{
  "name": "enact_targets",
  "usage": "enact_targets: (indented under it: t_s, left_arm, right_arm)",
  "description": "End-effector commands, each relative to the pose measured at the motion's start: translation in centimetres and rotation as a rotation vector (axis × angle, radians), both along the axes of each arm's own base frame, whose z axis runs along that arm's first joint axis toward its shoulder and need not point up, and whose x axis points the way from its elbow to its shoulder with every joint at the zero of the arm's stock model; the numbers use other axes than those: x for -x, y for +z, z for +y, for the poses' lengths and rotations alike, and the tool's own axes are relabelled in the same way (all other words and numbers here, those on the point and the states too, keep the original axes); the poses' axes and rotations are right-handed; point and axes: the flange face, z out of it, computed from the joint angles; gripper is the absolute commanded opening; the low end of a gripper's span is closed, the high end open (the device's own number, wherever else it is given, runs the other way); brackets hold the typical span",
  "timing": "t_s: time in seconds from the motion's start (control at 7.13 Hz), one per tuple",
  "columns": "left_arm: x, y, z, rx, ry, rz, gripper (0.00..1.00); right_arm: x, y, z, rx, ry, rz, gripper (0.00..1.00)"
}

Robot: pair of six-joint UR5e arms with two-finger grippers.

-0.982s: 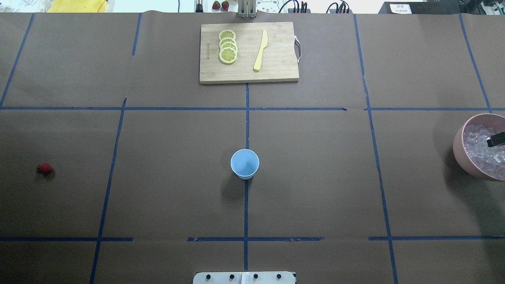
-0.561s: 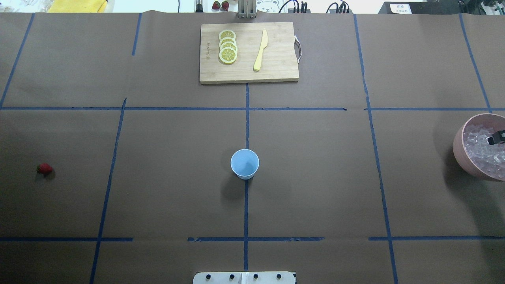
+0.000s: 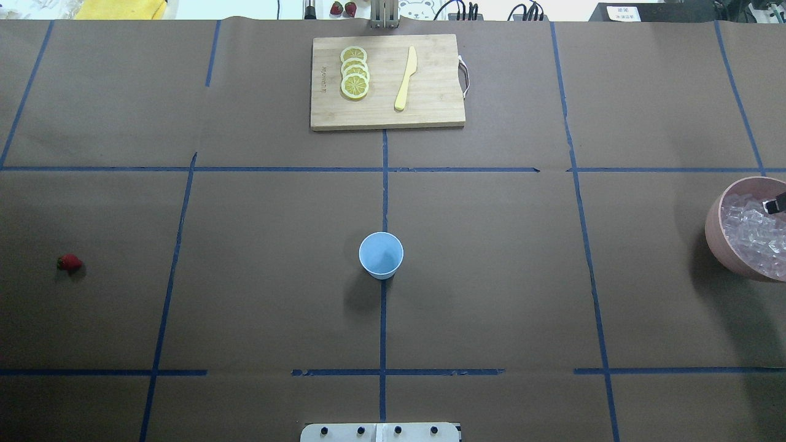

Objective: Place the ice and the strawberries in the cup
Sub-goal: 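Close the right gripper on an ice cube and lift it, then carry the ice cube with the right gripper over the blue cup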

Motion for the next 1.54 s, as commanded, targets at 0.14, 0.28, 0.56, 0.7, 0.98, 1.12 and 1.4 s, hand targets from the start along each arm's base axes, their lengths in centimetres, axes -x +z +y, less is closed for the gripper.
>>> enact_targets:
  t_s: [0.14, 0.28, 0.56, 0.7, 0.98, 1.12, 1.4]
  left_arm:
    - [0.0, 0.0, 0.0, 0.000, -0.001, 0.000, 1.00]
    - [0.0, 0.0, 0.0, 0.001, -0.001, 0.000, 1.00]
    - [0.0, 0.0, 0.0, -0.001, 0.000, 0.000, 1.00]
    - [0.0, 0.0, 0.0, -0.001, 0.000, 0.000, 1.00]
    - [0.0, -0.1, 0.0, -0.003, 0.000, 0.000, 1.00]
    - [0.0, -0.2, 0.0, -0.004, 0.000, 0.000, 1.00]
    - [0.0, -0.2, 0.0, -0.004, 0.000, 0.000, 1.00]
  right_arm:
    - [0.3, -11.4, -2.3, 0.027, 0.010, -0.004, 0.03]
    - [2.9, -14.3, -3.3, 0.008, -0.029, -0.009, 0.03]
    - [9.3, -20.7, -5.4, 0.023, -0.047, -0.056, 0.00]
    - [13.7, -25.5, -6.0, 0.050, -0.043, -0.058, 0.00]
    - [27.4, -35.6, -2.3, 0.115, -0.037, -0.017, 0.00]
    - [32.6, -40.4, -1.1, 0.125, 0.027, 0.012, 0.00]
    - [43.1, -47.5, 1.4, 0.167, 0.079, 0.004, 0.01]
